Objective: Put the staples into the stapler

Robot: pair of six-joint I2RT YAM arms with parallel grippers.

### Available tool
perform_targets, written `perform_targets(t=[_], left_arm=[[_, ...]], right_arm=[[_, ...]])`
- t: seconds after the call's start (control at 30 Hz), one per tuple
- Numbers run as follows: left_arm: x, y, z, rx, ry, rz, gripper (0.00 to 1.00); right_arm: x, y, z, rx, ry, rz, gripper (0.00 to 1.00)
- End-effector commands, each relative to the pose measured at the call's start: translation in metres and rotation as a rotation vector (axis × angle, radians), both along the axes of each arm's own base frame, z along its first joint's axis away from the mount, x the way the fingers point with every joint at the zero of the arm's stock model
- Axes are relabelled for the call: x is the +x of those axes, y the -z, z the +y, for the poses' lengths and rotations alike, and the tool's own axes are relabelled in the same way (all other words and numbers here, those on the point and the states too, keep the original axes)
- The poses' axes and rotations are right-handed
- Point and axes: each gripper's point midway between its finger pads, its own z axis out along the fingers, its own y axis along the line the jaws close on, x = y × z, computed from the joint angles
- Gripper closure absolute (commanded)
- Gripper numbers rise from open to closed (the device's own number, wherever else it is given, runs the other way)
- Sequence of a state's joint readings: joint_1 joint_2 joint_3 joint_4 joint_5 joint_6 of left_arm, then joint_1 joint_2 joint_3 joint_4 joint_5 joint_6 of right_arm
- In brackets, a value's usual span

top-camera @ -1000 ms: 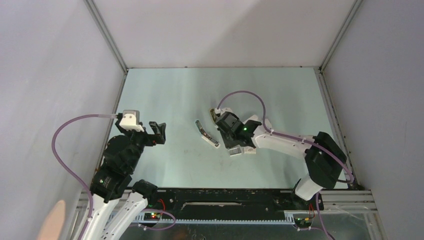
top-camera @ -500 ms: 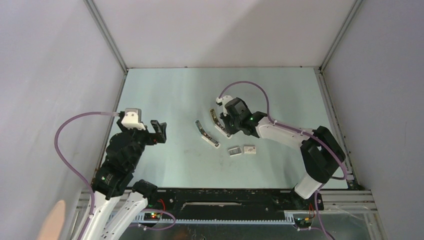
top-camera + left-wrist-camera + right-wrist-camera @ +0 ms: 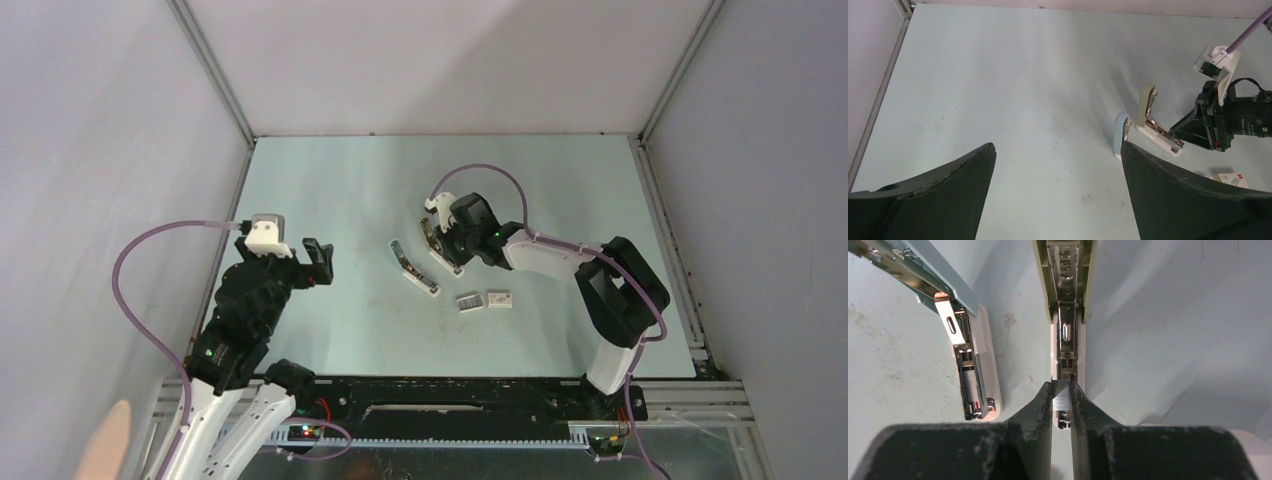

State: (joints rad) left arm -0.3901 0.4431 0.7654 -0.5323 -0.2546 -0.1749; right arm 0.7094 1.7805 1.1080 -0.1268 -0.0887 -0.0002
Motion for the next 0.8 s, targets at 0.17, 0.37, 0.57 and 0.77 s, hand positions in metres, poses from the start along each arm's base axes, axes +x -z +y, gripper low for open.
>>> perform_targets(t=[0.17,0.37,0.57,0.77], left_arm=[[0.005,-0.006,-0.002,-0.002,0.005,-0.02,0.02],[0.005,-0.006,-0.002,-0.002,0.005,-0.02,0.02],[0.006,-0.005,-0.002,-0.002,0.005,-0.019,0.02],[0.006,-0.006,-0.002,-0.003,0.006,-0.021,0.02]], right_arm=[[0.022,-0.013,0.012,0.051,-0.064,-0.072,0.87],[0.02,-0.006,0.014,0.038,-0.089,-0.053,0.87],[0.02,-0.001,0.014,0.03,-0.098,-0.039,0.87],[0.02,0.0,0.016,0.031,-0.103,-0.032,0.87]])
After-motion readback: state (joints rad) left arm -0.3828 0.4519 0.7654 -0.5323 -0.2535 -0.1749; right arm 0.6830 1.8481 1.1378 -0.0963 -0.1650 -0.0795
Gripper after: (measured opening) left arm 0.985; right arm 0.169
